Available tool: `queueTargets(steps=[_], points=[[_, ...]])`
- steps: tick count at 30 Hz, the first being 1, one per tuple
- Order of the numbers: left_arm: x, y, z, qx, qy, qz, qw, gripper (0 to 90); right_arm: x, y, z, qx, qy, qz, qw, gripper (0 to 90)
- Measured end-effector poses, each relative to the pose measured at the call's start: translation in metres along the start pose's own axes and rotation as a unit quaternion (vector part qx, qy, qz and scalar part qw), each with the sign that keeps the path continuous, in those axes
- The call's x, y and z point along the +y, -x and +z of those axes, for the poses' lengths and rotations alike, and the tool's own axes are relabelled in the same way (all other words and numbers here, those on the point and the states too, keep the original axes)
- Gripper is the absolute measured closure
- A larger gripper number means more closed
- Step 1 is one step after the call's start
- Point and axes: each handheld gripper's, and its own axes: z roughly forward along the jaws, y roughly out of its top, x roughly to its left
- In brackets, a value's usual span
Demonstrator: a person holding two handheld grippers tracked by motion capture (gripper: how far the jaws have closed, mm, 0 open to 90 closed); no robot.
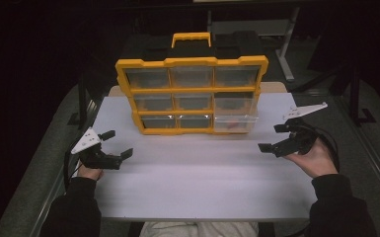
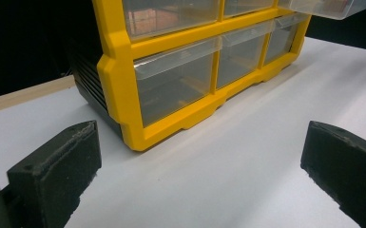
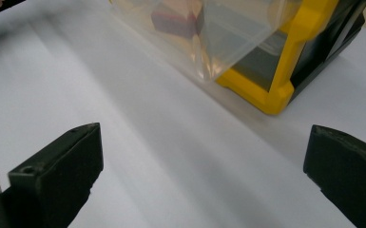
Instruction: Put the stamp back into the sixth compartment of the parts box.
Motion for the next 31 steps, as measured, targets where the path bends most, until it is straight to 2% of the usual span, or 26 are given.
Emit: queueTargets(steps=[7,19,31], points=[[0.0,0.0,-0.001,0.001,0.004,-0.002,1.0,0.0,-0.02,0.004,0.0,-0.006,0.007,0.022,0.9997,0.0],[0.0,-0.001,-0.001,0.001,0.008,-0.007,0.9999,0.0,-0.051,0.01,0.0,-0.023,0.044,0.049,0.9976,0.0],[0.0,-0.001,0.0,0.0,0.006,-0.006,1.0,0.0,-0.073,0.012,0.005,-0.031,0.045,0.063,0.9965,0.0]])
